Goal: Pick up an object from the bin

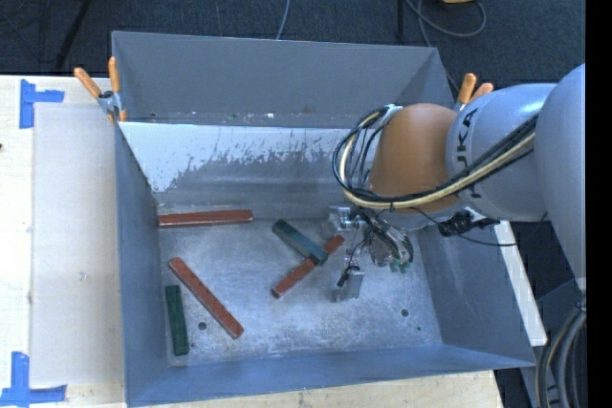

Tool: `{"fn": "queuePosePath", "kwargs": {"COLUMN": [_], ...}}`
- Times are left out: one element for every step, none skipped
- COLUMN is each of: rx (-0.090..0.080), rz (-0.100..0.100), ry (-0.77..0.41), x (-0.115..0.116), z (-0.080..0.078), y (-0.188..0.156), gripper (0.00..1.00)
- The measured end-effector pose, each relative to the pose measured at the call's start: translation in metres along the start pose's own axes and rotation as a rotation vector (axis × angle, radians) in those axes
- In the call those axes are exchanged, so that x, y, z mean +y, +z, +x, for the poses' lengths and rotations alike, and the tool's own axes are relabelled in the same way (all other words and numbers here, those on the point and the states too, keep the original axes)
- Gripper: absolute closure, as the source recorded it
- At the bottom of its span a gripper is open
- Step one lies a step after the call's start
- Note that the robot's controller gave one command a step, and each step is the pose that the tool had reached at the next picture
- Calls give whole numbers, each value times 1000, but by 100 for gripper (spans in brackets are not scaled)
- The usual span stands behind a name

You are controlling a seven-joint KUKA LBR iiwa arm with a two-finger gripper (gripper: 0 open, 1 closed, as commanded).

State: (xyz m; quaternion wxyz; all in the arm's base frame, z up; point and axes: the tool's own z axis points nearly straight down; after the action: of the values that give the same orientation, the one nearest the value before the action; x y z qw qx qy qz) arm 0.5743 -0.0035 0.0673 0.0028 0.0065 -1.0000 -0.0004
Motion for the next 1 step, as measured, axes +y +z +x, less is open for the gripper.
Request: {"fn": "queuePosePath", "kwargs": {"rx": [-6], "rz": [1], "ry": [0], "x": [0], "z": [-2], "y": [-2], "gripper": [100]}}
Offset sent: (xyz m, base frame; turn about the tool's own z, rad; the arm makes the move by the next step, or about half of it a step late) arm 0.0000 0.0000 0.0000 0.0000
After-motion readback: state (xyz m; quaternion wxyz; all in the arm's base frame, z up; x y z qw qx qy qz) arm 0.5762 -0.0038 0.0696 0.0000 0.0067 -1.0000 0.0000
